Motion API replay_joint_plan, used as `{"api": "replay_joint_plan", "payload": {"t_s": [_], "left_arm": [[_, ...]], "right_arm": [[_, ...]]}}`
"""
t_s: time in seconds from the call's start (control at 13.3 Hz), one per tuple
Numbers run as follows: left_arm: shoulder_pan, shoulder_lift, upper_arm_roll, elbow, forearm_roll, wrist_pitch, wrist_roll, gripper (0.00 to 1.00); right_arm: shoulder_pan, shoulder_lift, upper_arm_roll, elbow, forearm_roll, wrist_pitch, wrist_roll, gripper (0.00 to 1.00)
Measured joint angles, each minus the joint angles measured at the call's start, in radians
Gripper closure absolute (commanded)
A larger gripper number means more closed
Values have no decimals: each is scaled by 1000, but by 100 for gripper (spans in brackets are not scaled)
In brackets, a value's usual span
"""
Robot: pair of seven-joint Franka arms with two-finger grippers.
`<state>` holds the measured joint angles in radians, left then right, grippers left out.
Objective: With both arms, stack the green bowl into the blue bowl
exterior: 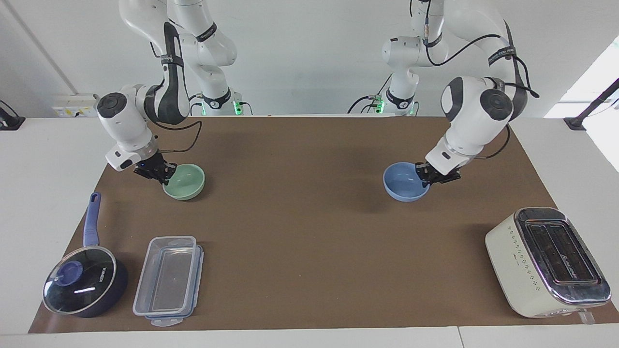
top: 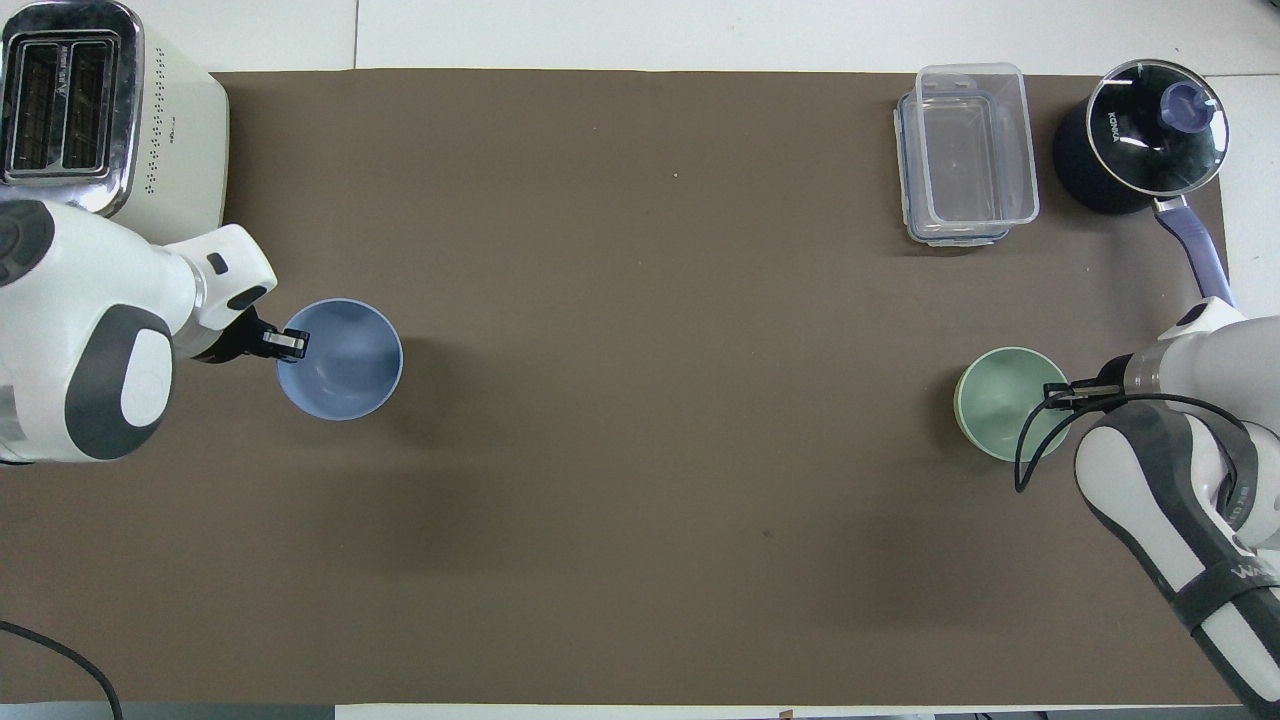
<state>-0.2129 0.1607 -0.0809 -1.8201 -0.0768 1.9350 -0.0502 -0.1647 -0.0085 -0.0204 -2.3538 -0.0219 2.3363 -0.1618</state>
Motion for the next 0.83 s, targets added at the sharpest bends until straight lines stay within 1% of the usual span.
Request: {"api": "replay_joint_plan", "payload": {"t_s": [0.08,0.23,0.3,0.38,0.45,0.6,0.83], "left_arm": [[-90,18,-4,11,-4,9,-105,100],[-268,55,-10,-11,-14,76,-290,100],[-335,75,-10,-27,-24,116,-352,100],[-376,95,-10,-40,-31,147,-382,100],[-397,114,-10,-47,-40,166,-388,100],[-399,143,-6,-55,-60,186,-387,100],[-397,153,1,-78,-71,225,-378,100]], "right_arm": [[-1,-7,-1,0,0,-3,0,100],[-6,-12,-2,1,0,-19,1,100],[-9,-16,-3,4,0,-28,1,100],[-10,-26,-3,10,0,-39,1,100],[-11,-41,-3,21,0,-49,1,100],[-10,-86,-2,64,0,-104,2,100],[-3,-131,7,183,0,-252,31,100]]}}
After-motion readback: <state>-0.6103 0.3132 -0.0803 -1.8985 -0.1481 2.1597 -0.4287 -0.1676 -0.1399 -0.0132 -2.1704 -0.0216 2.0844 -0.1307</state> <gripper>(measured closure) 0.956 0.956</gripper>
